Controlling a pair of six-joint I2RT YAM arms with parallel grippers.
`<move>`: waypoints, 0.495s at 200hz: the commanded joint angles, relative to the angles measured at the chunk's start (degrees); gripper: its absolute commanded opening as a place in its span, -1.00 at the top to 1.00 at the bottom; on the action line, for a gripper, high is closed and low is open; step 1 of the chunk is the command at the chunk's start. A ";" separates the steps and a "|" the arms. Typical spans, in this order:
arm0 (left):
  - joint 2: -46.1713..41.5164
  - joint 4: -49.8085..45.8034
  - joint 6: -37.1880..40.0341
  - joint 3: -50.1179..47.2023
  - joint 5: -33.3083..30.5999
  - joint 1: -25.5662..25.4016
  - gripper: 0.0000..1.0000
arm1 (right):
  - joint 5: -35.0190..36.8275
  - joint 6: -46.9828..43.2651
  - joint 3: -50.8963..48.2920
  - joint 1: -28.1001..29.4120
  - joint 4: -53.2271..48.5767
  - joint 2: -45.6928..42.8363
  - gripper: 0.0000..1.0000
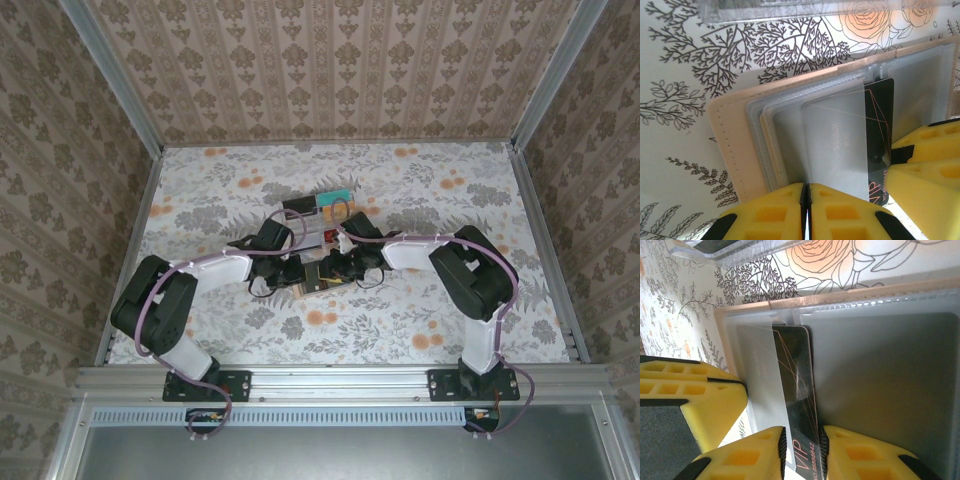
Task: Take the credit cards out of the card holder
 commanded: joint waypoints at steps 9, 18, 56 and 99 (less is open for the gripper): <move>3.16 -4.42 1.15 -1.99 -1.49 0.07 0.76 | -0.09 -0.34 1.57 0.33 -0.55 2.76 0.41; 3.40 -4.31 1.17 -1.95 -1.30 0.07 0.76 | -0.24 -0.51 1.76 0.53 -0.57 2.98 0.41; 3.10 -3.55 0.82 -2.44 -0.95 0.20 0.75 | 0.38 0.71 -0.16 0.48 2.52 1.77 0.67; 1.98 -4.88 1.52 -2.06 -1.71 0.60 0.60 | 4.49 0.46 -2.28 -0.36 2.34 -1.33 0.96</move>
